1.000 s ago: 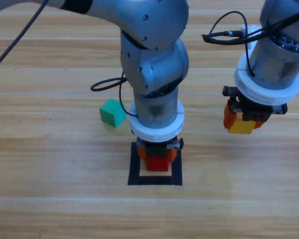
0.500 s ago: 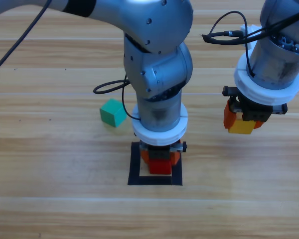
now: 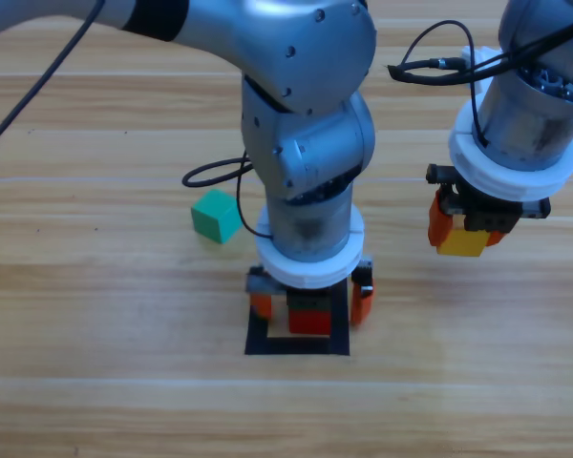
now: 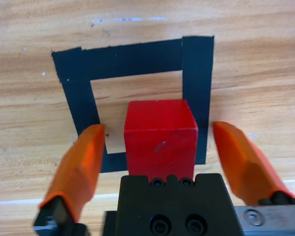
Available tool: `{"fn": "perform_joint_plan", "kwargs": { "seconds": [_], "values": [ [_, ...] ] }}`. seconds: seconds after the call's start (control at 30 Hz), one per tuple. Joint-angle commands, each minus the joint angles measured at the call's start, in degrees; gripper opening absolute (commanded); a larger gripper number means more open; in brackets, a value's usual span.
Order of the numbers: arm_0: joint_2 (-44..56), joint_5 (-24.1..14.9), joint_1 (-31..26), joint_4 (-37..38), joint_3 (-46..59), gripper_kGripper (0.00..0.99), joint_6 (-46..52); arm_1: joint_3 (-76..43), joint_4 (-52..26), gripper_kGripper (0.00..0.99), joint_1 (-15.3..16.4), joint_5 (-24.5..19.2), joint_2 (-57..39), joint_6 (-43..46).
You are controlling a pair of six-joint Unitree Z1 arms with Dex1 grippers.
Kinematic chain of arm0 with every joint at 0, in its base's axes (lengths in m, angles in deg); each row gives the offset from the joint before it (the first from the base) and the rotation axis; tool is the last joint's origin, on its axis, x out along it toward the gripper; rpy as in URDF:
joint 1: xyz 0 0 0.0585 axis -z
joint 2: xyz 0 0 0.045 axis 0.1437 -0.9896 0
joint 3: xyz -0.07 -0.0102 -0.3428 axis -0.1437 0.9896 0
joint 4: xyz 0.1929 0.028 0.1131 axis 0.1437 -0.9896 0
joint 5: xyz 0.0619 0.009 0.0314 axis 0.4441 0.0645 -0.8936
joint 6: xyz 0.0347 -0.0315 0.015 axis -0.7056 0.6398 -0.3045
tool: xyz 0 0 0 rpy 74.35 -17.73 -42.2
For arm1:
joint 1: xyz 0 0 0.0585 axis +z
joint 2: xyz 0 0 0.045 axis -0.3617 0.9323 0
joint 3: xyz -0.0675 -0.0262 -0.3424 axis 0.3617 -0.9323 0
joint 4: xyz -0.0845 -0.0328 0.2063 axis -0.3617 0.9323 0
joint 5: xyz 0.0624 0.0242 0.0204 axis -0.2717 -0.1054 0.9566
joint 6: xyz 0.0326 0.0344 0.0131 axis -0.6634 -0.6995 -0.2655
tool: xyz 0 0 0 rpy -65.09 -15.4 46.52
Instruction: Stack the blocks in the rectangular block: red at the bottom, yellow in the middle, green on top
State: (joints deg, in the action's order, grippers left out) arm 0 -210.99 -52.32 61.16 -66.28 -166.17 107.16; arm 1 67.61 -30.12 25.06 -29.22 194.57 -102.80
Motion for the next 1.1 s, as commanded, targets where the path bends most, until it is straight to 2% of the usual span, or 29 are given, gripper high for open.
{"fn": "perform_joint_plan", "kwargs": {
  "seconds": [0.03, 0.87, 1.1],
  "values": [
    [-1.47, -1.27, 0.71, 0.32, 3.37, 0.990, 0.82, 0.84, 0.55, 0.189, -0.82, -0.57, -0.59, 0.13],
    [5.92, -2.33, 0.36, 0.32, 4.16, 0.990, 0.38, 1.02, 0.55, 0.189, -0.82, -1.80, -0.41, 0.30],
    [12.33, -2.68, 0.36, -2.05, 0.82, 0.990, -1.55, 1.02, 0.55, 0.189, -0.82, -2.15, -0.41, 0.30]
  ]
}}
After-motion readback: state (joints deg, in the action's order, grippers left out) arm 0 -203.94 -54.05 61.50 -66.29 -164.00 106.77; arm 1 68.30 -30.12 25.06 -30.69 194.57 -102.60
